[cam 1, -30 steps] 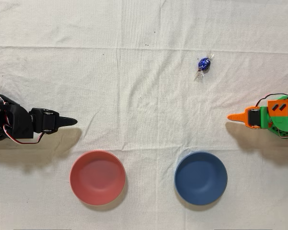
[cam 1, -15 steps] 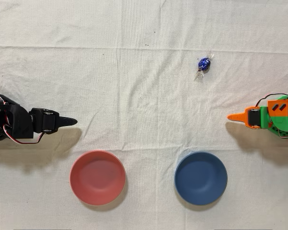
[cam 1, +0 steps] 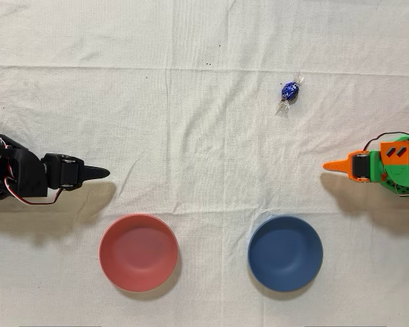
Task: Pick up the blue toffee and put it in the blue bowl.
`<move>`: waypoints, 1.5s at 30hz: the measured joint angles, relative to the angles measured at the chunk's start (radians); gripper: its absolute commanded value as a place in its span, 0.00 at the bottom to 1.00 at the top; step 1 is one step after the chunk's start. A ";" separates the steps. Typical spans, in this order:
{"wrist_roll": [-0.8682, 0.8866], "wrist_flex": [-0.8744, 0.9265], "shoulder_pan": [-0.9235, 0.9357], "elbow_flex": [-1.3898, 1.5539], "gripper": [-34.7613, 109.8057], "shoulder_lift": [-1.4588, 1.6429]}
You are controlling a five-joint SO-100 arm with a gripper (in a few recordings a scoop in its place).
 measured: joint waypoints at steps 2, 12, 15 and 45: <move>0.020 0.000 0.005 0.000 0.24 0.000; -0.210 -0.094 0.140 -0.025 0.24 -0.083; -0.272 -0.114 0.150 -0.091 0.24 -0.129; -0.060 0.034 0.407 -1.057 0.24 -1.114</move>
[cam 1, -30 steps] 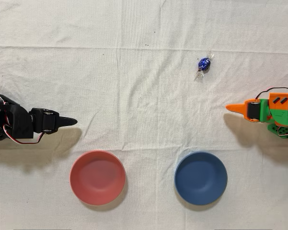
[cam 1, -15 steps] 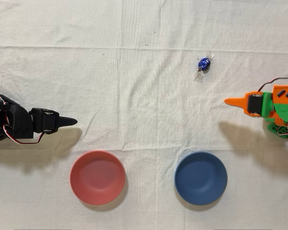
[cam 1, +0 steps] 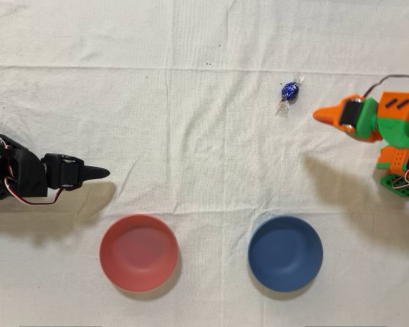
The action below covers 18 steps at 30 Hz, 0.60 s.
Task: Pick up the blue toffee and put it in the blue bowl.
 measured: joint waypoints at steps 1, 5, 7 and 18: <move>-0.003 0.000 0.018 -0.009 0.24 -0.020; -0.058 -0.003 0.078 -0.037 0.24 -0.100; -0.080 -0.003 0.106 -0.057 0.24 -0.146; -0.091 0.000 0.218 -0.192 0.25 -0.385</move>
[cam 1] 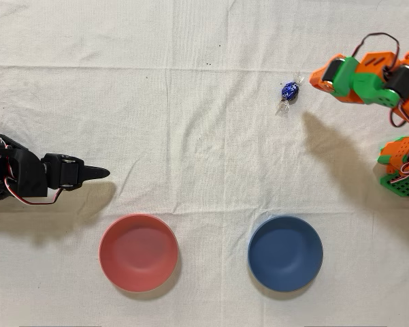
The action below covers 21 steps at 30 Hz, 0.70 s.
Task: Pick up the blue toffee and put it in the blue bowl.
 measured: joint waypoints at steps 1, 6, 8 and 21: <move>0.006 0.000 0.008 -0.012 0.25 -0.018; 0.014 0.000 0.034 -0.057 0.26 -0.091; 0.008 0.000 0.041 -0.074 0.27 -0.110; -0.095 0.000 0.049 -0.117 0.46 -0.184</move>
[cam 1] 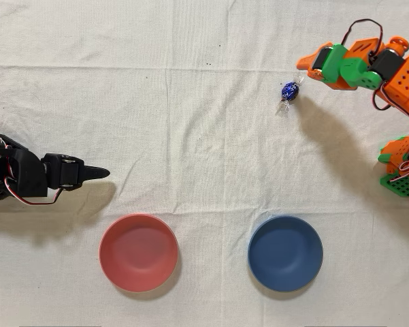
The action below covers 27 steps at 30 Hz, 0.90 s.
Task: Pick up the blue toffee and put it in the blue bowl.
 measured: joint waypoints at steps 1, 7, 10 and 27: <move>0.000 0.000 0.000 0.002 0.47 -0.006; -0.005 0.012 -0.015 0.002 0.49 -0.028; -0.003 0.018 -0.026 0.002 0.50 -0.054; 0.014 -0.023 -0.055 -0.006 0.50 -0.210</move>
